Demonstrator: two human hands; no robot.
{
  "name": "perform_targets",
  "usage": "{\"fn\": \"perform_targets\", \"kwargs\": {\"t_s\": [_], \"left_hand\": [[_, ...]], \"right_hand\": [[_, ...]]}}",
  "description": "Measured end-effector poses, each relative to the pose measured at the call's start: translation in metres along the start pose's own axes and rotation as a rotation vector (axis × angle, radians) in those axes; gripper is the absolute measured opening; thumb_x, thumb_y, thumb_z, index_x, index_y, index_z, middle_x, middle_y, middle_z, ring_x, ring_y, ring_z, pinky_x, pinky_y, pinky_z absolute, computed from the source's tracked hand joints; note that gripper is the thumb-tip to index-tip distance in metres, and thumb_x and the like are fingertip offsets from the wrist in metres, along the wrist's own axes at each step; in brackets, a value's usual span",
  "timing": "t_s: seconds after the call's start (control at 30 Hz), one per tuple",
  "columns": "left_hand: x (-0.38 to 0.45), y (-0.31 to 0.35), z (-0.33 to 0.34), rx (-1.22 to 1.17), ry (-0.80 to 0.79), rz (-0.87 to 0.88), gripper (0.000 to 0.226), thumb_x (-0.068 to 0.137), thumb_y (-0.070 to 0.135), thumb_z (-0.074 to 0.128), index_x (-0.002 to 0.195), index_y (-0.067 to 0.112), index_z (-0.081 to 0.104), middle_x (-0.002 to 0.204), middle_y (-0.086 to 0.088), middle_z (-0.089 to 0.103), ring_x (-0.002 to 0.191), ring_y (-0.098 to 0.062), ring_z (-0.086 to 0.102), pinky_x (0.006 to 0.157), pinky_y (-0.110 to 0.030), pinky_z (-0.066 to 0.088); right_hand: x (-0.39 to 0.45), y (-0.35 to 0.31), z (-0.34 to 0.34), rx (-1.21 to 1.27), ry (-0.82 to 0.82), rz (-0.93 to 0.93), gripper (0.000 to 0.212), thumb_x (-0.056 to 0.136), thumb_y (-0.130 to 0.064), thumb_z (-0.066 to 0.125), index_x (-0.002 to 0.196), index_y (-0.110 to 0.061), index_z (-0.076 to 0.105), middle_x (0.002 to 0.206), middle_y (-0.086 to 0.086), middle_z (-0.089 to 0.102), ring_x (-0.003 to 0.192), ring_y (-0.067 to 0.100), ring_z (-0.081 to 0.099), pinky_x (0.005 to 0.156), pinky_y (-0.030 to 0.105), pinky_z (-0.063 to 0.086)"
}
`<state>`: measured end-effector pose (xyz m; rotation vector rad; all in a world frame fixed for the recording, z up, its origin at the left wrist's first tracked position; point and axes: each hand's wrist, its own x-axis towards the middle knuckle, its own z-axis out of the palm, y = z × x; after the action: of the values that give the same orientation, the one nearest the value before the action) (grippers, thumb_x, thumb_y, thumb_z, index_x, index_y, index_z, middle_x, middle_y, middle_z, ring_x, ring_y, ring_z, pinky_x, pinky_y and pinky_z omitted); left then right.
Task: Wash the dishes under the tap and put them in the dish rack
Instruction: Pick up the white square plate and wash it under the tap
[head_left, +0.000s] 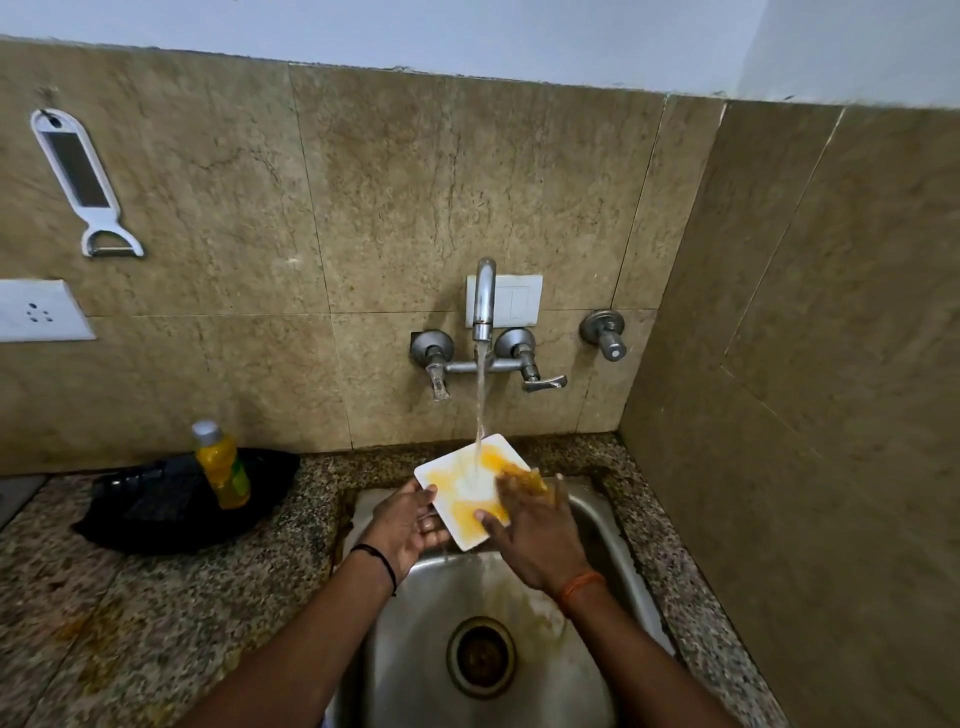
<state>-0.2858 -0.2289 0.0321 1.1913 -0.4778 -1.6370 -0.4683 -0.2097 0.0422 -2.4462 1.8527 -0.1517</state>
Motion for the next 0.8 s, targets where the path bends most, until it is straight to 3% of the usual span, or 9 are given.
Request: {"fn": "perform_targets", "kwargs": {"t_s": [0.07, 0.13, 0.2, 0.33, 0.4, 0.53, 0.6, 0.7, 0.8], "left_hand": [[-0.001, 0.000, 0.003, 0.020, -0.003, -0.009, 0.022, 0.099, 0.010, 0.044, 0.116, 0.018, 0.056, 0.088, -0.008, 0.071, 0.073, -0.022, 0.068, 0.053, -0.034, 0.056], [-0.001, -0.001, 0.005, 0.047, 0.013, 0.003, 0.024, 0.099, 0.008, 0.042, 0.118, 0.014, 0.056, 0.069, -0.004, 0.068, 0.053, -0.015, 0.061, 0.044, -0.028, 0.052], [0.001, 0.000, 0.005, 0.055, 0.036, 0.025, 0.026, 0.099, 0.008, 0.042, 0.121, 0.011, 0.056, 0.064, -0.004, 0.062, 0.052, -0.015, 0.051, 0.044, -0.026, 0.052], [-0.002, 0.004, 0.003, 0.020, 0.005, 0.030, 0.024, 0.100, 0.009, 0.042, 0.117, 0.019, 0.056, 0.074, -0.004, 0.068, 0.072, -0.021, 0.061, 0.059, -0.035, 0.055], [-0.004, 0.005, 0.004, 0.027, 0.001, 0.024, 0.021, 0.100, 0.009, 0.042, 0.111, 0.020, 0.057, 0.068, -0.002, 0.068, 0.063, -0.017, 0.065, 0.057, -0.034, 0.056], [0.000, 0.001, -0.002, 0.080, 0.052, 0.040, 0.021, 0.099, 0.007, 0.041, 0.108, 0.017, 0.057, 0.040, 0.009, 0.048, 0.034, -0.006, 0.040, 0.040, -0.021, 0.048], [-0.001, 0.000, -0.009, 0.078, 0.062, 0.054, 0.023, 0.099, 0.007, 0.041, 0.114, 0.016, 0.056, 0.044, 0.007, 0.049, 0.035, -0.006, 0.037, 0.040, -0.020, 0.047], [-0.004, 0.001, -0.012, 0.039, 0.038, 0.047, 0.022, 0.099, 0.010, 0.043, 0.115, 0.018, 0.055, 0.078, -0.006, 0.065, 0.064, -0.018, 0.049, 0.052, -0.031, 0.058], [-0.007, 0.001, -0.010, 0.050, 0.040, 0.041, 0.026, 0.099, 0.010, 0.044, 0.120, 0.018, 0.055, 0.083, -0.008, 0.064, 0.067, -0.019, 0.048, 0.054, -0.032, 0.057]], "right_hand": [[0.000, -0.007, 0.004, -0.016, -0.019, -0.007, 0.076, 0.095, -0.065, 0.015, 0.154, -0.018, 0.020, 0.162, 0.001, 0.016, 0.151, 0.021, 0.007, 0.120, 0.049, -0.009], [-0.003, -0.020, 0.012, 0.075, -0.052, -0.156, 0.068, 0.097, -0.061, 0.019, 0.154, -0.024, 0.019, 0.163, -0.002, 0.013, 0.151, 0.020, 0.008, 0.120, 0.044, -0.004], [-0.002, -0.023, 0.013, 0.135, -0.056, -0.269, 0.060, 0.099, -0.054, 0.023, 0.153, -0.028, 0.023, 0.162, -0.005, 0.017, 0.150, 0.016, 0.012, 0.121, 0.040, 0.000], [0.006, -0.007, -0.003, 0.032, 0.028, -0.058, 0.063, 0.100, -0.054, 0.021, 0.154, -0.023, 0.020, 0.162, 0.000, 0.014, 0.151, 0.015, 0.007, 0.122, 0.044, -0.005], [0.005, -0.011, -0.005, 0.002, 0.038, -0.028, 0.068, 0.100, -0.056, 0.018, 0.154, -0.015, 0.019, 0.162, 0.004, 0.015, 0.151, 0.016, 0.009, 0.122, 0.044, -0.005], [-0.012, -0.029, 0.012, 0.148, 0.010, -0.356, 0.067, 0.097, -0.061, 0.025, 0.152, -0.023, 0.027, 0.159, -0.001, 0.027, 0.149, 0.015, 0.019, 0.122, 0.035, 0.011], [-0.011, -0.019, 0.011, 0.104, 0.010, -0.328, 0.063, 0.097, -0.061, 0.022, 0.152, -0.031, 0.023, 0.161, -0.005, 0.022, 0.149, 0.012, 0.014, 0.123, 0.039, 0.006], [-0.006, 0.000, 0.004, -0.032, 0.036, -0.080, 0.067, 0.097, -0.061, 0.016, 0.154, -0.025, 0.019, 0.162, -0.001, 0.016, 0.151, 0.016, 0.009, 0.122, 0.046, -0.004], [-0.017, -0.014, 0.012, 0.026, 0.024, -0.183, 0.076, 0.094, -0.068, 0.015, 0.153, -0.020, 0.023, 0.162, 0.002, 0.017, 0.151, 0.017, 0.009, 0.121, 0.042, -0.005]]}}
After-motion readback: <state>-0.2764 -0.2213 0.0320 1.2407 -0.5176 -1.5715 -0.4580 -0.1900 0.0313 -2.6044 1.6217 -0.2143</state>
